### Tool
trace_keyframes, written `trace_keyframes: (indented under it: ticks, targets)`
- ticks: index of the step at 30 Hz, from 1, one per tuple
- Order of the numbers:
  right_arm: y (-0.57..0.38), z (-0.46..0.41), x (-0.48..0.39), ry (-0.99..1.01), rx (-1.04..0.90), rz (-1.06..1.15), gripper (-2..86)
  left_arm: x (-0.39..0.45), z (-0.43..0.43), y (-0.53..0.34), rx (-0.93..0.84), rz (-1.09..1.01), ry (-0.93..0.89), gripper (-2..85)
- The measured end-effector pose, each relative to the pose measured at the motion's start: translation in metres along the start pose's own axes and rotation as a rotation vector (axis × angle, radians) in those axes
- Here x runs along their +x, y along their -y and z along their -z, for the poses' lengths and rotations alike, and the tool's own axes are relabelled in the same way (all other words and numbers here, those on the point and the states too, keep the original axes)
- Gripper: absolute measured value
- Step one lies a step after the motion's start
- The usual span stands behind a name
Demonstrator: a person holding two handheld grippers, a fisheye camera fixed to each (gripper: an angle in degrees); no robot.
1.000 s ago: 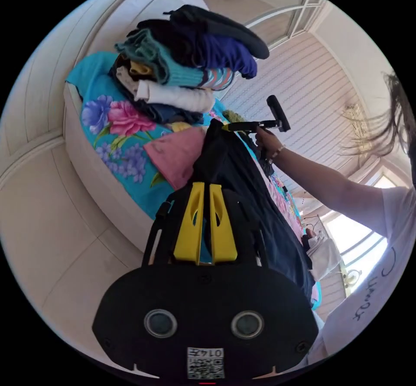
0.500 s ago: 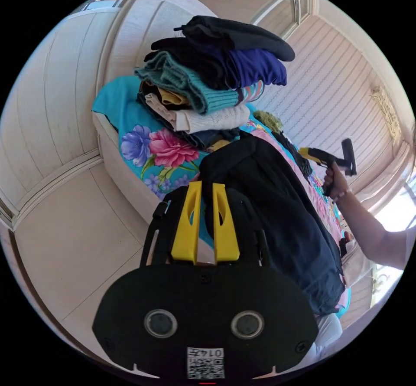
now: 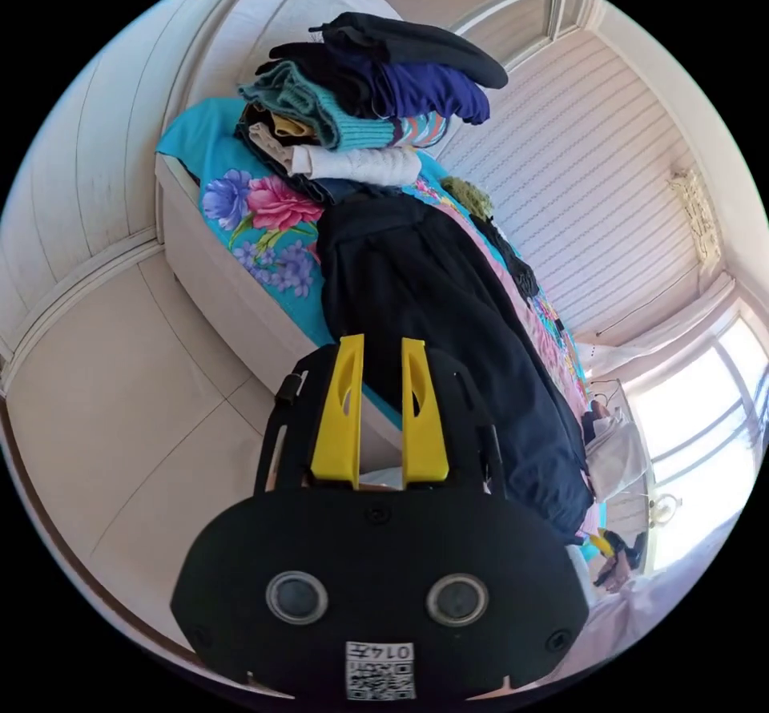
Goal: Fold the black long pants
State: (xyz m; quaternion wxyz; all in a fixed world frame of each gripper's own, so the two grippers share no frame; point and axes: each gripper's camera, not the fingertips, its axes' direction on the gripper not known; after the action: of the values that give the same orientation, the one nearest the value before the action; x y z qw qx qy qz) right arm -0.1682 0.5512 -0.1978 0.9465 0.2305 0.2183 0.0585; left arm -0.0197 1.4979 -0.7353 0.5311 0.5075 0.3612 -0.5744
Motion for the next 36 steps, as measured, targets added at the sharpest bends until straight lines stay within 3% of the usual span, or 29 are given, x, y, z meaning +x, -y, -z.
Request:
trace_keyframes:
  ticks: [6, 11, 15, 21, 29, 36]
  targets:
    - [-0.023, 0.05, 0.124, -0.019, 0.114, -0.276, 16.0, -0.014, -0.015, 0.009, -0.047, 0.166, -0.062, 10.1]
    - [-0.023, 0.068, 0.169, 0.027, 0.101, -0.323, 16.6, -0.01, -0.02, 0.016, -0.052, 0.164, -0.066, 11.2]
    - [-0.017, 0.076, 0.195, 0.076, 0.014, -0.314, 12.9, -0.013, -0.032, 0.026, -0.047, 0.182, -0.077, 11.8]
    - [-0.017, 0.123, 0.206, 0.145, 0.074, -0.188, 1.0, -0.016, -0.052, 0.036, -0.01, 0.214, -0.053, 13.2]
    - [-0.016, 0.167, 0.214, 0.094, 0.07, -0.16, -0.1, -0.035, -0.088, 0.037, -0.045, 0.259, -0.007, 12.7]
    - [-0.001, 0.199, 0.209, 0.098, 0.097, -0.112, -0.2, -0.034, -0.124, 0.05, -0.12, 0.267, -0.028, 3.8]
